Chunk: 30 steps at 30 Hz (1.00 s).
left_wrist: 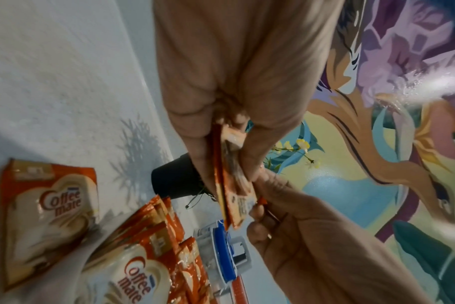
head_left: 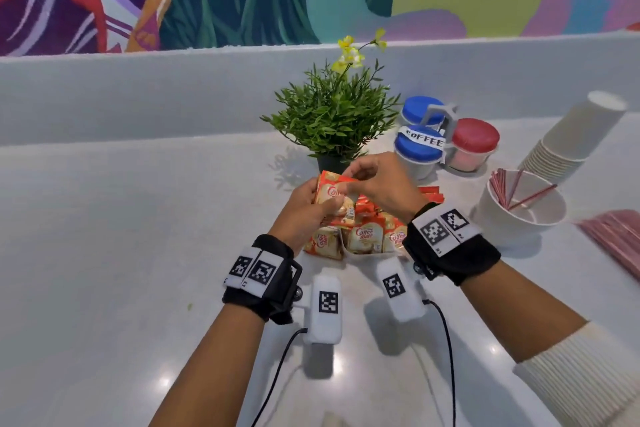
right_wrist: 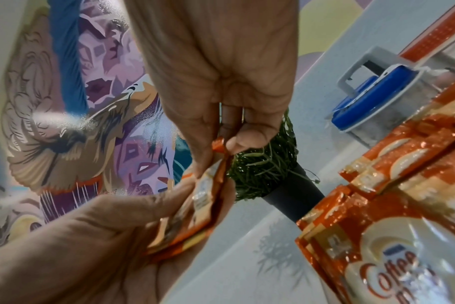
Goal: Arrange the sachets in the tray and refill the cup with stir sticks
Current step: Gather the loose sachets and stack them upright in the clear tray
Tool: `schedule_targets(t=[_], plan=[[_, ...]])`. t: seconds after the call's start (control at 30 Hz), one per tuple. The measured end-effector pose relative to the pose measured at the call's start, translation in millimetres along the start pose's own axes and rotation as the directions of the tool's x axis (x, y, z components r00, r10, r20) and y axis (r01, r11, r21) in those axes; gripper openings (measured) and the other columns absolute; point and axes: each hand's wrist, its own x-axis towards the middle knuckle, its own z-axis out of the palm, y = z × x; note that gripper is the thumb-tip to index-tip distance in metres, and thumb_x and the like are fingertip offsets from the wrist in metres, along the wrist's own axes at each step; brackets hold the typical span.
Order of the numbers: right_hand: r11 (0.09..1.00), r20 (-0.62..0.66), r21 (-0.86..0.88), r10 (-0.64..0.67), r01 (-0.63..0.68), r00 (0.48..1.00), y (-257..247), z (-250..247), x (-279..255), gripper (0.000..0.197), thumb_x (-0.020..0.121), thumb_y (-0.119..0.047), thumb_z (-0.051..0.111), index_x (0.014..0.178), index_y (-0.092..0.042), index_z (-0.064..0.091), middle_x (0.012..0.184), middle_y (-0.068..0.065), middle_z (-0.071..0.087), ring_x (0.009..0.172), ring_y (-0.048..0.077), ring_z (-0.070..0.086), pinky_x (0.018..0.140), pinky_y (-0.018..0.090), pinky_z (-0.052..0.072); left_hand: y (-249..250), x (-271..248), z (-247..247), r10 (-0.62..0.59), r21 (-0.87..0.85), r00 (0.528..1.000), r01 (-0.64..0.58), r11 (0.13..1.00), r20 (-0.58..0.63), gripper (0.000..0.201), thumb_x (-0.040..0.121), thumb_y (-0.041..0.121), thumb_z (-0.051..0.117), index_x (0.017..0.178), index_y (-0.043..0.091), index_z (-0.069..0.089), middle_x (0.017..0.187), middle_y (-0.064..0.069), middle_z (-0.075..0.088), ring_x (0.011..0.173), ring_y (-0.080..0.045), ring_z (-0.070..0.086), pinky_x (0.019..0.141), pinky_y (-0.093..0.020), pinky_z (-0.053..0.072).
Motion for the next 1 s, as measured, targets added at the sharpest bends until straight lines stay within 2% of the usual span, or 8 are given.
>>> schedule_targets(t=[0.13, 0.3, 0.43, 0.5, 0.6, 0.73, 0.8, 1.0], plan=[[0.998, 0.064, 0.015, 0.052, -0.054, 0.997, 3.8, -0.4, 1.0, 0.006, 0.078, -0.007, 0.071, 0.077, -0.009, 0.066, 0.071, 0.009, 0.064, 0.059, 0.011, 0.056, 0.054, 0.015, 0.046, -0.2, -0.7, -2.2, 0.010, 0.001, 0.993, -0.010, 1.000, -0.121, 0.028, 0.088, 0.002, 0.057, 0.115, 0.006, 0.053, 0.109, -0.018, 0.064, 0.092, -0.027, 0.063, 0.083, -0.040, 0.052], [0.993, 0.178, 0.010, 0.114, -0.118, 0.977, 5.1, 1.1, 5.8, 0.023, 0.083, 0.001, 0.063, 0.068, -0.013, 0.054, 0.065, 0.006, 0.057, 0.044, -0.001, 0.051, 0.043, 0.013, 0.040, 1.5, -5.0, -9.2, -0.045, -0.050, 0.993, 0.040, 0.998, -0.112, 0.024, 0.090, 0.002, 0.056, 0.110, 0.009, 0.047, 0.092, -0.006, 0.062, 0.072, -0.013, 0.062, 0.062, -0.024, 0.055], [0.995, 0.061, -0.077, 0.068, -0.063, 0.996, 15.6, -2.9, 15.0, 0.028, 0.086, -0.001, 0.056, 0.070, -0.021, 0.044, 0.081, 0.018, 0.057, 0.067, 0.021, 0.054, 0.065, 0.045, 0.050, 2.7, -6.8, -17.5, -0.091, 0.042, 0.995, 0.092, 0.995, -0.026, 0.032, 0.086, -0.008, 0.054, 0.112, 0.010, 0.047, 0.102, -0.010, 0.061, 0.084, -0.021, 0.062, 0.079, -0.035, 0.054], [0.994, 0.058, -0.099, 0.040, -0.034, 0.998, 15.6, -6.3, 14.4, 0.029, 0.088, -0.001, 0.051, 0.072, -0.024, 0.042, 0.084, 0.019, 0.058, 0.074, 0.026, 0.053, 0.074, 0.051, 0.050, 4.0, -6.2, -19.6, -0.081, 0.125, 0.997, 0.083, 0.989, -0.020, 0.033, 0.084, -0.011, 0.053, 0.110, 0.010, 0.052, 0.097, -0.010, 0.062, 0.080, -0.021, 0.061, 0.074, -0.029, 0.054], [0.991, 0.102, -0.108, -0.073, 0.084, 0.992, 11.8, -11.0, 10.9, 0.027, 0.089, -0.001, 0.048, 0.078, -0.026, 0.046, 0.085, 0.010, 0.058, 0.080, 0.022, 0.054, 0.074, 0.043, 0.049, 5.6, -3.7, -21.5, -0.046, 0.192, 0.994, 0.064, 0.979, -0.096, 0.030, 0.079, -0.015, 0.053, 0.100, 0.005, 0.060, 0.087, -0.012, 0.061, 0.072, -0.020, 0.057, 0.062, -0.023, 0.048], [0.973, 0.174, -0.148, -0.152, 0.178, 0.973, 6.5, -13.4, 6.5, 0.012, 0.090, -0.002, 0.052, 0.096, -0.008, 0.060, 0.079, -0.008, 0.055, 0.072, 0.004, 0.052, 0.066, 0.011, 0.043, 3.7, 3.8, -24.7, -0.042, 0.204, 0.969, 0.093, 0.974, -0.243, 0.023, 0.073, -0.013, 0.062, 0.081, 0.009, 0.059, 0.073, -0.005, 0.057, 0.064, -0.015, 0.050, 0.056, -0.022, 0.040], [0.968, 0.164, -0.162, -0.167, 0.193, 0.972, 5.5, -12.5, 5.9, 0.013, 0.089, -0.004, 0.056, 0.100, -0.004, 0.062, 0.079, -0.007, 0.057, 0.070, -0.002, 0.051, 0.063, 0.004, 0.042, 3.9, 6.1, -25.9, -0.037, 0.242, 0.967, 0.100, 0.965, -0.252, 0.018, 0.073, -0.007, 0.066, 0.073, 0.010, 0.058, 0.070, -0.006, 0.057, 0.060, -0.014, 0.048, 0.054, -0.022, 0.036], [0.956, 0.125, -0.259, -0.111, 0.140, 0.986, 3.2, -7.8, 7.2, 0.033, 0.086, -0.009, 0.062, 0.119, -0.009, 0.061, 0.081, -0.006, 0.055, 0.068, -0.001, 0.046, 0.058, 0.005, 0.038, 10.3, 5.5, -24.5, -0.044, 0.285, 0.975, 0.107, 0.953, -0.217, 0.019, 0.085, 0.003, 0.058, 0.102, 0.002, 0.068, 0.093, -0.010, 0.066, 0.077, -0.016, 0.060, 0.054, -0.014, 0.044]])
